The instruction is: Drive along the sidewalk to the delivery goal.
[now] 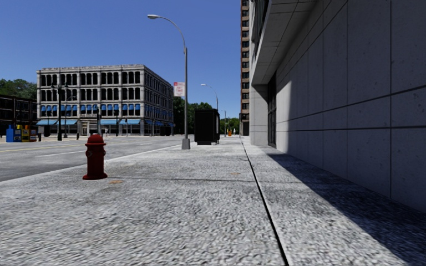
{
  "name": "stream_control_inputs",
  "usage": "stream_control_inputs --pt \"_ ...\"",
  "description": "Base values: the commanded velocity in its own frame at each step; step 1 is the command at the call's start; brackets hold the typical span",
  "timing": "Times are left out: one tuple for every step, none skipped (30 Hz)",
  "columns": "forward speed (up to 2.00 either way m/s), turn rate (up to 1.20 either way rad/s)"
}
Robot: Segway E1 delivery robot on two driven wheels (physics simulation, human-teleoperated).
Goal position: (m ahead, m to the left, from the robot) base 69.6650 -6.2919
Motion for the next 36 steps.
stream_control_inputs --pt "2.0 -0.3" --pt "2.0 -0.3" --pt "2.0 -0.3" --pt "2.0 -0.29" --pt "2.0 -0.29" --pt "2.0 -0.18" --pt "2.0 0.0" --pt "2.0 0.0" --pt "2.0 0.0" --pt "2.0 0.0" --pt "2.0 0.0" --pt "2.0 0.0" --pt "2.0 0.0" --pt "2.0 0.0" --pt "2.0 0.0" --pt "2.0 0.0" --pt "2.0 0.0" --pt "2.0 0.0" --pt "2.0 0.0" --pt "2.0 0.0" --pt "2.0 0.0" --pt "2.0 0.0" --pt "2.0 0.0" --pt "2.0 0.0" --pt "2.0 0.0" --pt "2.0 0.0" --pt "2.0 0.0" --pt "2.0 0.0" --pt "2.0 0.0" --pt "2.0 0.0" --pt "2.0 0.0" --pt "2.0 0.0" --pt "2.0 0.0" --pt "2.0 0.0" --pt "2.0 0.0" --pt "2.0 0.0"
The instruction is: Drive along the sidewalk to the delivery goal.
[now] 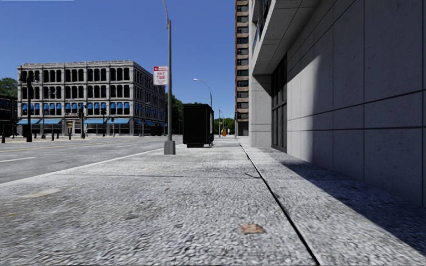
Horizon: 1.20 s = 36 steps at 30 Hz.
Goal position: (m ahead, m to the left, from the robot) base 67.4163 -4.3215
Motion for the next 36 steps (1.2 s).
stream_control_inputs --pt "2.0 0.0" --pt "2.0 0.0" --pt "2.0 0.0" --pt "2.0 0.0" --pt "2.0 0.0" --pt "2.0 0.0" --pt "2.0 0.0" --pt "2.0 0.0" --pt "2.0 0.0" --pt "2.0 0.0" --pt "2.0 0.0" --pt "2.0 0.0" --pt "2.0 0.0" --pt "2.0 0.0" --pt "2.0 0.0" --pt "2.0 0.0" --pt "2.0 0.0" --pt "2.0 0.0" --pt "2.0 0.0" --pt "2.0 0.0" --pt "2.0 0.0" --pt "2.0 0.0" --pt "2.0 0.0" --pt "2.0 0.0" --pt "2.0 0.0" --pt "2.0 0.0" --pt "2.0 0.0" --pt "2.0 0.0" --pt "2.0 0.0" --pt "2.0 0.0" --pt "2.0 0.0" --pt "2.0 0.0" --pt "2.0 0.0" --pt "2.0 0.0" --pt "2.0 0.0" --pt "2.0 0.0"
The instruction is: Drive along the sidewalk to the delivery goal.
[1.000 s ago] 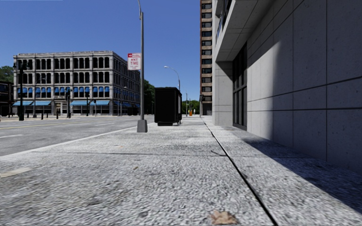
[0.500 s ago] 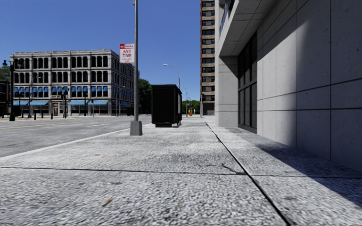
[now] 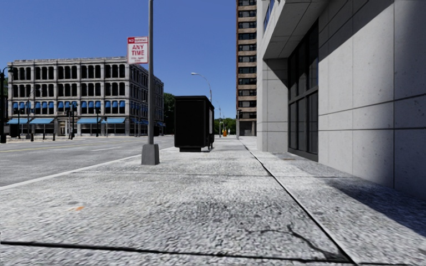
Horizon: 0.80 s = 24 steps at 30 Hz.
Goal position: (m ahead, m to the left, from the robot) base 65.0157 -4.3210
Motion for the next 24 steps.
stream_control_inputs --pt "2.0 0.0" --pt "2.0 0.0" --pt "2.0 0.0" --pt "2.0 0.0" --pt "2.0 0.0" --pt "2.0 0.0" --pt "2.0 0.0" --pt "2.0 0.0" --pt "2.0 0.0" --pt "2.0 0.0" --pt "2.0 0.0" --pt "2.0 0.0" --pt "2.0 0.0" --pt "2.0 0.0" --pt "2.0 0.0" --pt "2.0 0.0" --pt "2.0 0.0" --pt "2.0 0.0" --pt "2.0 0.0" --pt "2.0 0.0" --pt "2.0 0.0" --pt "2.0 0.0" --pt "2.0 0.0" --pt "2.0 0.0"
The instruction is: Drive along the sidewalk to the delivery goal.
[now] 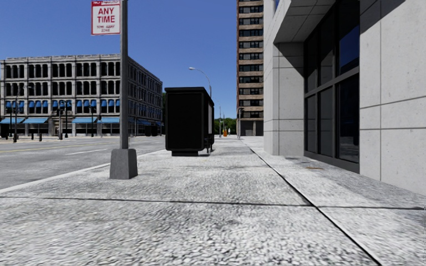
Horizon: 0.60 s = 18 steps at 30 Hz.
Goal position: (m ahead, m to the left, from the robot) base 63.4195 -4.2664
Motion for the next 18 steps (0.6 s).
stream_control_inputs --pt "2.0 0.0" --pt "2.0 0.0" --pt "2.0 0.0" --pt "2.0 0.0" --pt "2.0 0.0" --pt "2.0 0.0" --pt "2.0 0.0" --pt "2.0 0.0" --pt "2.0 0.0" --pt "2.0 0.0" --pt "2.0 0.0" --pt "2.0 0.0" --pt "2.0 0.0" --pt "2.0 0.0" --pt "2.0 0.0" --pt "2.0 0.0" --pt "2.0 0.0" --pt "2.0 0.0"
